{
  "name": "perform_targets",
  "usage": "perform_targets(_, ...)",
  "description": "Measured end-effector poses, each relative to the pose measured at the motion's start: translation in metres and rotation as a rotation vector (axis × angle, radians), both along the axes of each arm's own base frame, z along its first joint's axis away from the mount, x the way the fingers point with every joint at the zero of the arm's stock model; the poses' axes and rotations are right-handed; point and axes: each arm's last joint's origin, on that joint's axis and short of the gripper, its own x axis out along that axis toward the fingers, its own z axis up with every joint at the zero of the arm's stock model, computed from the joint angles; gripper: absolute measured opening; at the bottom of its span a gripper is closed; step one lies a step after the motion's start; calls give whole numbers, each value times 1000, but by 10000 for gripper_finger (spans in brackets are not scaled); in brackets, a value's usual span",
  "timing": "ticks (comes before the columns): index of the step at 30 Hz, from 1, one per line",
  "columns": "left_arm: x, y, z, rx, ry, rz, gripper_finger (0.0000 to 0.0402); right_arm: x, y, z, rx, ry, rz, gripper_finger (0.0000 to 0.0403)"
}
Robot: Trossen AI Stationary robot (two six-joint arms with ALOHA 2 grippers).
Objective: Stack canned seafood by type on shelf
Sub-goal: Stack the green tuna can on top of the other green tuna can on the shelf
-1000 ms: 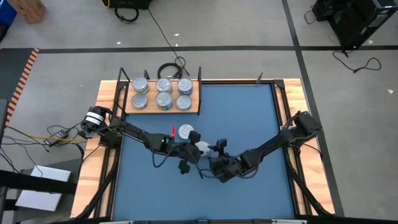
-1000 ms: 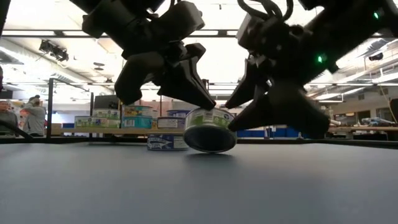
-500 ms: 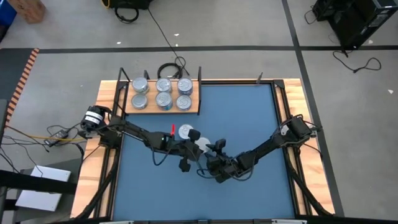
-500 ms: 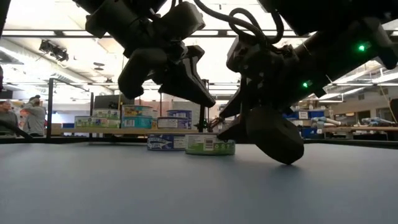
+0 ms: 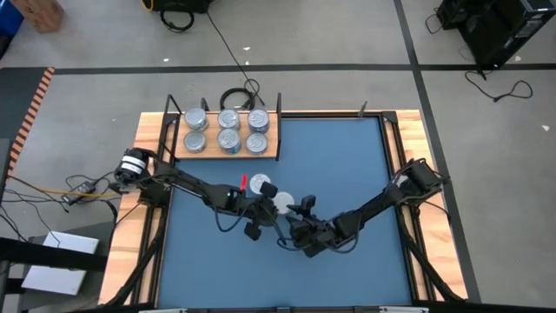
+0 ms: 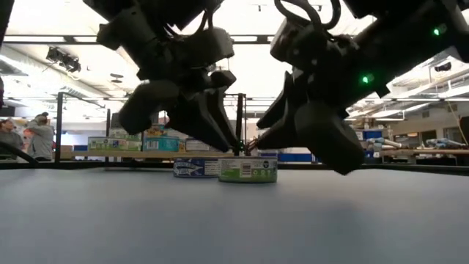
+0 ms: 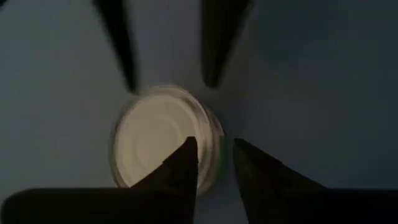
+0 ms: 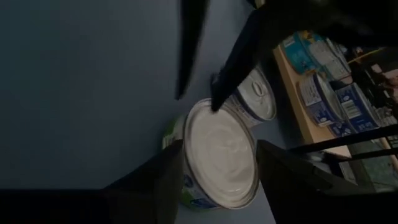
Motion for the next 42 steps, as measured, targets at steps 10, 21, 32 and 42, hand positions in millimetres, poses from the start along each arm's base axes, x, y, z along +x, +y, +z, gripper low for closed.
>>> perform_targets(10,6,2,-20,144,32,-9,109,-2,1,6,0,-5,5,201)
perform_targets(21,6,2,-19,147,27,3,8,-4,6,6,-10,1,25,204)
perform_targets(32,20,-2,2,78,27,29,1,-9,-1,-2,55,82,5,249)
perform_targets(42,30,-4,20,25,-14,58,1,-7,-7,-3,-53,114,-5,304)
